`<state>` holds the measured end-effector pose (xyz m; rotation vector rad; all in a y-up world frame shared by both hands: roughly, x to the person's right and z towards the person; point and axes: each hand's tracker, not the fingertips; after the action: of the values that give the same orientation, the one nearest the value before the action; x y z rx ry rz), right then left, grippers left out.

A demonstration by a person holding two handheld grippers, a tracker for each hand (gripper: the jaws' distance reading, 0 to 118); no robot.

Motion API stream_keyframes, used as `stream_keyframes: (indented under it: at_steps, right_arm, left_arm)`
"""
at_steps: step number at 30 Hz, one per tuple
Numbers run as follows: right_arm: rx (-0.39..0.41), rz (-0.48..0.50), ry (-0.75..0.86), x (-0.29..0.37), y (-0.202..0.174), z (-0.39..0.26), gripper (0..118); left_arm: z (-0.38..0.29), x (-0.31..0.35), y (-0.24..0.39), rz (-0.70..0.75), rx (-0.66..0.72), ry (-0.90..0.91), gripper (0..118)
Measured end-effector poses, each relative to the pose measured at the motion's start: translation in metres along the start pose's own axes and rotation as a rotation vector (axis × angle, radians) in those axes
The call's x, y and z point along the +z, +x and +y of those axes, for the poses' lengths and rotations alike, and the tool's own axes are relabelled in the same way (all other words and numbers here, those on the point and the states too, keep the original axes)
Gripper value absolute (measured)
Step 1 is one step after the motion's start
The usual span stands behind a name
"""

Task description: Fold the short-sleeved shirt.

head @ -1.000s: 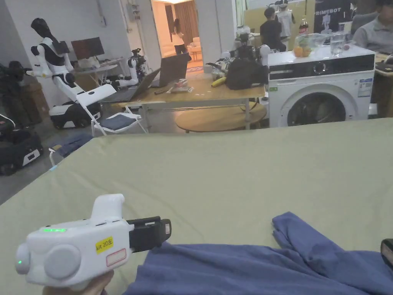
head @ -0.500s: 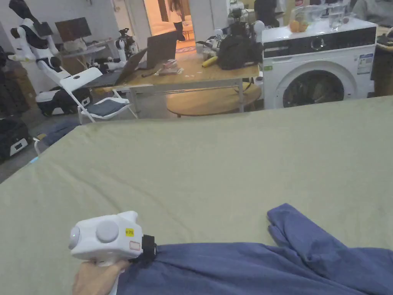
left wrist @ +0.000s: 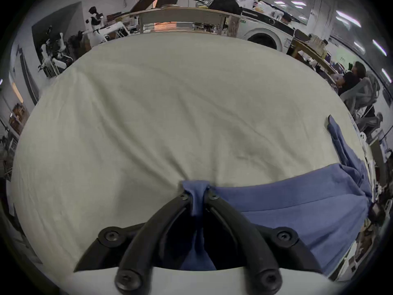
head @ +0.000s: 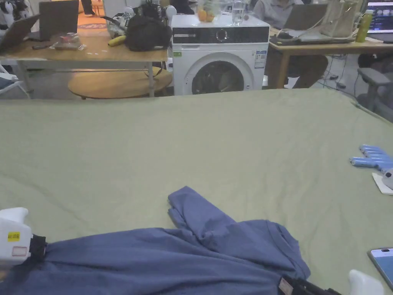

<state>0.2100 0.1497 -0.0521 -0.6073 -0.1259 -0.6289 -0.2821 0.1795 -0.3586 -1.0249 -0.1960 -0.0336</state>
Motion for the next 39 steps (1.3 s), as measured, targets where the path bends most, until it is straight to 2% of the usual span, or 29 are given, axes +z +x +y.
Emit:
stream_keyframes:
  at_steps: [2, 5, 6, 8, 11, 15, 18, 22, 26, 32, 37, 39]
  right_arm:
    - [-0.018, 0.011, -0.036, -0.016, 0.001, 0.000, 55]
    - [-0.054, 0.050, -0.042, -0.025, 0.001, -0.002, 14]
    - [-0.047, 0.038, -0.031, -0.018, -0.003, -0.002, 8]
    - [-0.013, 0.045, -0.008, -0.004, -0.007, 0.003, 6]
    - [0.073, 0.084, 0.069, 0.021, -0.026, 0.022, 6]
    - [0.266, 0.098, 0.178, 0.051, -0.073, 0.065, 6]
    - [0.318, 0.122, 0.257, 0.071, -0.098, 0.101, 6]
    - [0.407, 0.122, 0.362, 0.097, -0.134, 0.147, 6]
    - [0.473, 0.116, 0.437, 0.117, -0.168, 0.194, 5]
    - [0.480, 0.123, 0.491, 0.124, -0.200, 0.259, 5]
    - [0.505, 0.095, 0.475, 0.091, -0.220, 0.305, 5]
    - [0.492, 0.082, 0.460, 0.070, -0.223, 0.319, 5]
  left_arm:
    - [-0.002, 0.002, 0.000, 0.000, 0.000, 0.001, 2]
    - [-0.003, 0.005, -0.004, -0.013, 0.023, 0.010, 2]
    - [-0.005, 0.010, -0.005, -0.023, 0.040, 0.029, 2]
    - [-0.008, 0.043, -0.008, -0.120, 0.020, 0.180, 1]
    - [-0.010, 0.126, -0.012, -0.134, 0.014, 0.454, 1]
    - [-0.011, 0.240, -0.019, -0.145, 0.019, 0.739, 1]
    - [-0.013, 0.307, -0.021, -0.145, 0.007, 0.880, 1]
    - [-0.009, 0.358, -0.016, -0.123, -0.013, 1.002, 1]
    - [0.013, 0.382, -0.009, -0.097, -0.011, 1.061, 1]
    - [0.060, 0.387, 0.001, -0.056, -0.026, 1.088, 1]
    - [0.105, 0.365, 0.011, -0.025, -0.009, 1.066, 1]
    - [0.123, 0.349, 0.012, -0.012, 0.010, 1.045, 1]
